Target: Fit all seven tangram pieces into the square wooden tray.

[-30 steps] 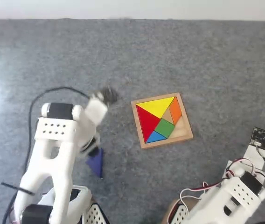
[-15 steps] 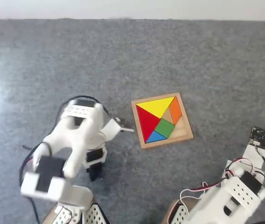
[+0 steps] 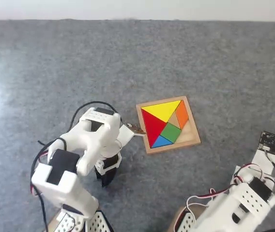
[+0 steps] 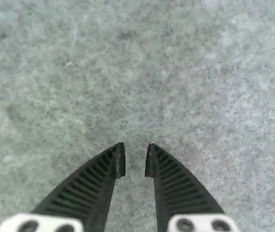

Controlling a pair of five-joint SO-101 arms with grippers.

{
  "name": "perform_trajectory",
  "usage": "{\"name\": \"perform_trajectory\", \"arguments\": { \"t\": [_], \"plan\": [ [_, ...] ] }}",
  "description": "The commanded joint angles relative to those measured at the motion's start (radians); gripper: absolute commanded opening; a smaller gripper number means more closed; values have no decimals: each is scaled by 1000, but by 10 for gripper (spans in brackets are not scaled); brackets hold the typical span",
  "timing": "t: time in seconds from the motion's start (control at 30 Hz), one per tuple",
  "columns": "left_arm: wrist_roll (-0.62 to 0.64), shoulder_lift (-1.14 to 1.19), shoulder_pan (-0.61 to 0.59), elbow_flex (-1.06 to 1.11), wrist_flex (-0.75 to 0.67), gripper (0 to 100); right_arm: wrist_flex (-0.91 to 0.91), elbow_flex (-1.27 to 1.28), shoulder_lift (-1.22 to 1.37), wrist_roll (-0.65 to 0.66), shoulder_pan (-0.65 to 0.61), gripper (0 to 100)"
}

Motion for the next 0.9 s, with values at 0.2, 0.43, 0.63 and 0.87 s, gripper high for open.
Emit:
{"name": "perform_trajectory", "arguments": {
  "t": [0.2, 0.43, 0.63, 0.87],
  "plan": [
    [60, -123, -61, -232, -74, 119, -16, -5, -22, 12, -10, 91],
    [60, -141, -216, -383, 38, 119, -18, -3, -22, 11, -10, 91],
    [204, -221, -213, -358, 2, 183, -19, -3, -22, 9, -12, 91],
    [410, -354, -60, -177, -107, 195, -19, -3, -22, 9, -12, 91]
  ]
}}
